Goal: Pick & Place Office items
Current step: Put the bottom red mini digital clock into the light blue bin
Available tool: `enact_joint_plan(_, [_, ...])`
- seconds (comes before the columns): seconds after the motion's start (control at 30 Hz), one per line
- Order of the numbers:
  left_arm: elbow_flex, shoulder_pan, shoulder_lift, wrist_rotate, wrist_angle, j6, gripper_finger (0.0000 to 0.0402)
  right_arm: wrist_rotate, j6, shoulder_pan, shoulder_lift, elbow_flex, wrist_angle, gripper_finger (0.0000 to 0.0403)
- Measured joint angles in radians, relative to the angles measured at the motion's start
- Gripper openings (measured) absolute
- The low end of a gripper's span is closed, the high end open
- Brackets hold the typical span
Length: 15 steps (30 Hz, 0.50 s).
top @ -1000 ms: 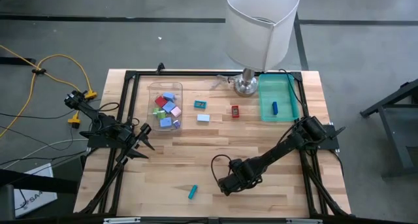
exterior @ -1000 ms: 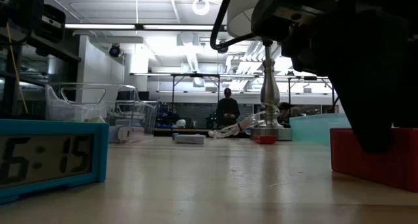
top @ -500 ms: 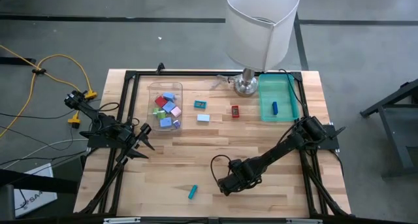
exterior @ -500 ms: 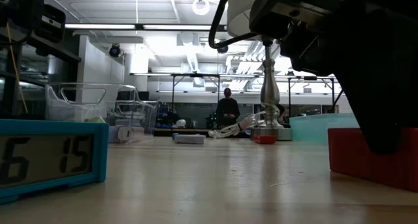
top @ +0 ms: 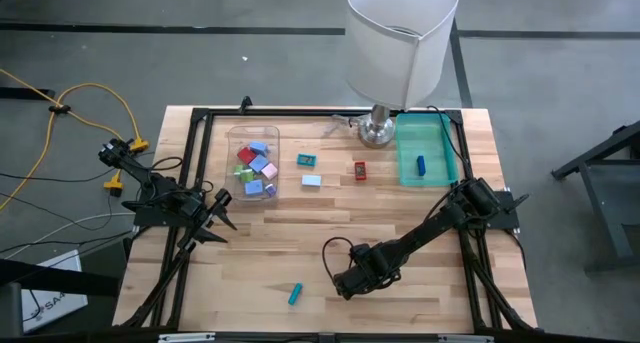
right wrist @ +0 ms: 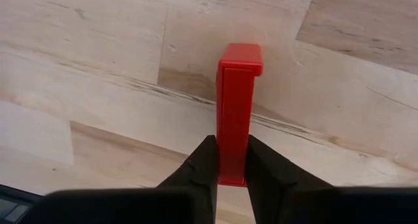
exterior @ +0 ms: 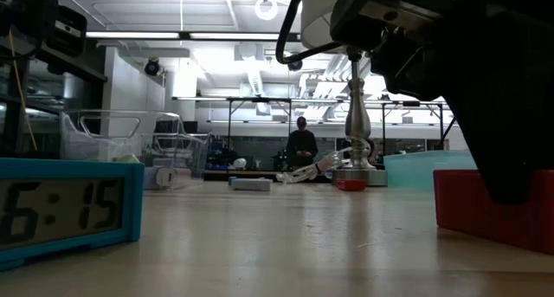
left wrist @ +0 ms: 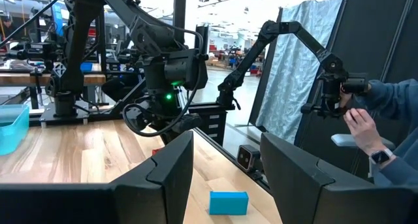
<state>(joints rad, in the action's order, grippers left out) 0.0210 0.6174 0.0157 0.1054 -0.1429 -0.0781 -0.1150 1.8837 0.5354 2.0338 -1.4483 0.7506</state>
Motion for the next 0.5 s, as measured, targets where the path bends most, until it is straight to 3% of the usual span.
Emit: enact_joint_plan(0.5, [0.0, 0.0, 0.0, 0.0, 0.0, 0.0, 0.0173, 0.023, -0.03, 0.0, -0.026, 0.0, 0.034, 0.0046])
